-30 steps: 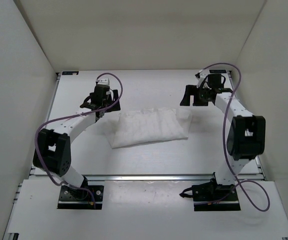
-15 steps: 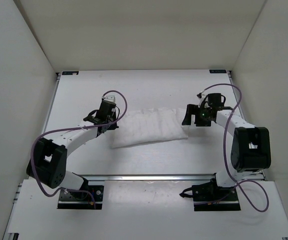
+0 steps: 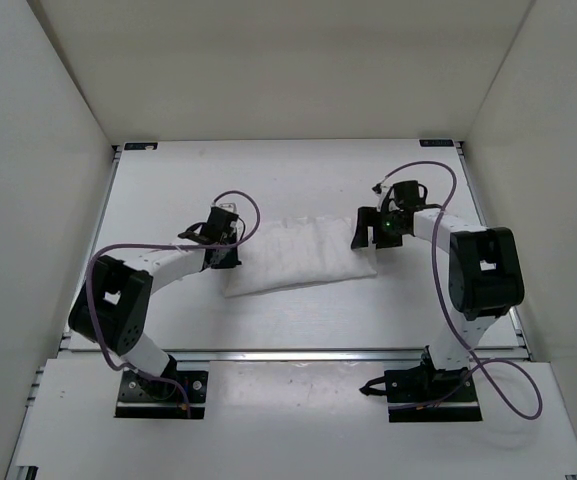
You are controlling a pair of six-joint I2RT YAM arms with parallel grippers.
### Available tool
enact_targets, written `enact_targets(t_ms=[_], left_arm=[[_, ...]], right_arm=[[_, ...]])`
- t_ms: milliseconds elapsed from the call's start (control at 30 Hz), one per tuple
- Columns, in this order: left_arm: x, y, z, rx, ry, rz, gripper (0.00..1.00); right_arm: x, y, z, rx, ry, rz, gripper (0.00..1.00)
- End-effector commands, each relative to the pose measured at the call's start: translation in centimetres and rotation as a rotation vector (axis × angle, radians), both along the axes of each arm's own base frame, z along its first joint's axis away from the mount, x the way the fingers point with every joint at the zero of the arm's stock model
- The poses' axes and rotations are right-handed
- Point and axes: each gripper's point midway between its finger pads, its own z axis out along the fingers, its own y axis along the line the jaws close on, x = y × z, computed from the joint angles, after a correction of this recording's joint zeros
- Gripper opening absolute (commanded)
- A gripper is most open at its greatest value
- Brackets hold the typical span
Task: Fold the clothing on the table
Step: Fold the skirt
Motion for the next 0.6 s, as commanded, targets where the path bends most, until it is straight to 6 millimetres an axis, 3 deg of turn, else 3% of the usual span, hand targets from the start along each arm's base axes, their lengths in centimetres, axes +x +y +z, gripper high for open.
enact_targets(t_ms=[0, 33, 100, 133, 267, 400, 567], left_arm=[[0.0, -0.9, 0.0, -0.01, 0.008, -0.014, 0.0], [0.0, -0.8, -0.5, -0.001, 0.026, -0.006, 0.0], [0.2, -0.8, -1.0, 0.014, 0.042, 0.002, 0.0], [0.1, -0.7, -1.4, 0.027, 0.062, -0.003, 0.0], [0.2, -1.1, -2.8, 0.047, 0.105, -0.014, 0.0], [0.2, -2.9, -3.7, 0.021, 0.137, -0.06, 0.0], [1.3, -6.1, -3.5, -0.033, 0.134, -0.124, 0.0]], right_arm=[[-0.1, 0.0, -1.6, -0.039, 0.037, 0.019, 0.71], [0.0, 0.0, -1.8, -0.039, 0.049, 0.021, 0.65], [0.2, -0.1, -2.1, -0.059, 0.056, 0.02, 0.39], [0.5, -0.2, -2.2, -0.066, 0.058, 0.013, 0.35], [0.6, -0.7, -3.1, -0.097, 0.081, 0.024, 0.03], [1.5, -1.7, -1.7, -0.108, 0.061, 0.003, 0.0], [5.3, -3.2, 5.6, -0.109, -0.108, -0.044, 0.0]])
